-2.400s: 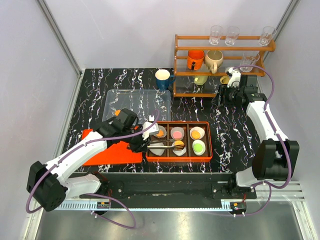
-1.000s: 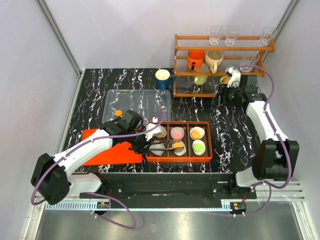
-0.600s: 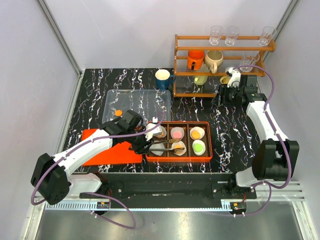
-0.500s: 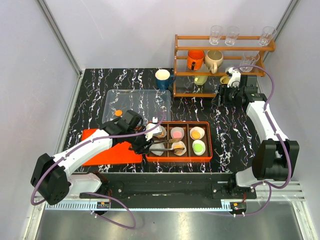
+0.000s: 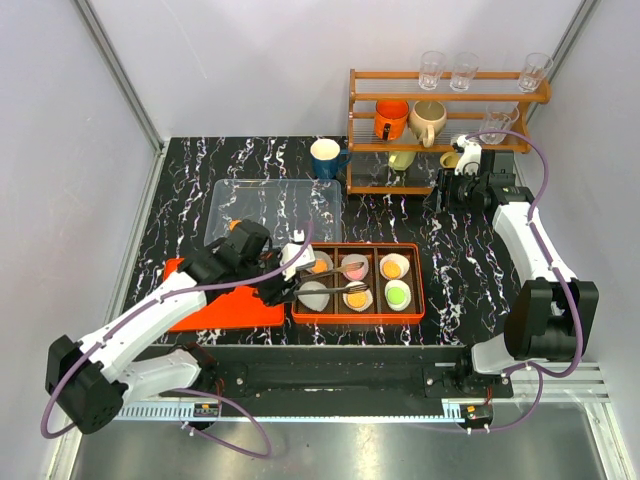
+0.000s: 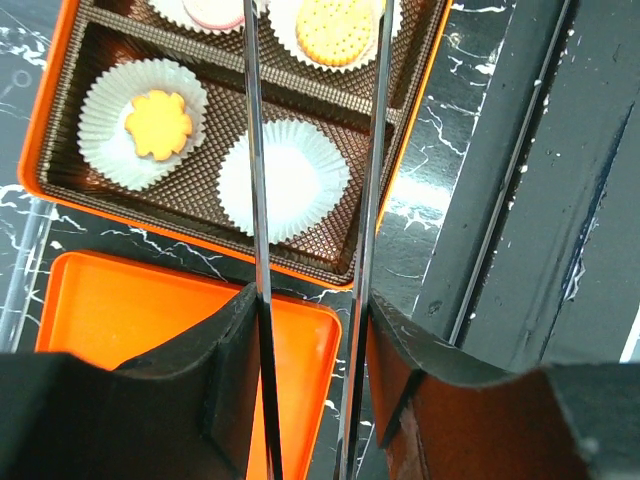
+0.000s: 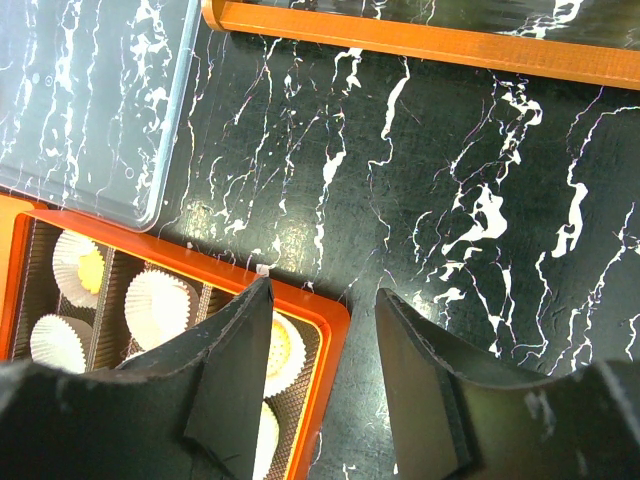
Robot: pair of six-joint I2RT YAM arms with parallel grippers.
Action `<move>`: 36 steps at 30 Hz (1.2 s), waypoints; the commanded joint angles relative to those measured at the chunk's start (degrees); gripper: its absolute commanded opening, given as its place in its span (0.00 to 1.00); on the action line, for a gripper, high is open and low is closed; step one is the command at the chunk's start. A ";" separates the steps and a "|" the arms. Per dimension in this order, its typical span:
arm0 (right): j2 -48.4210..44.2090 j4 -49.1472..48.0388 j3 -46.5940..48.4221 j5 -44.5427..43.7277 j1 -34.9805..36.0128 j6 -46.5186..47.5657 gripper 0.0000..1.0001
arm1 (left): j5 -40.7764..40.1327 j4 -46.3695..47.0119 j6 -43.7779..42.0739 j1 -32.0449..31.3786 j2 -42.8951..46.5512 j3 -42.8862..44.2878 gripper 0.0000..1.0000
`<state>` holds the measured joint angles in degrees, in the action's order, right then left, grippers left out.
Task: Pack the cookies
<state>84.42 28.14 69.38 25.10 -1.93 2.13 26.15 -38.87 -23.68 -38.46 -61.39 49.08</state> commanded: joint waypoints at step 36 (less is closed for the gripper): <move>-0.14 -1.25 0.84 0.56 -0.26 0.51 0.54 | -0.23 6.53 6.89 20.70 11.55 2.25 0.45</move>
<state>84.42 28.16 69.38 25.10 -1.93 2.13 23.40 -35.83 -17.93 -20.40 -51.29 49.12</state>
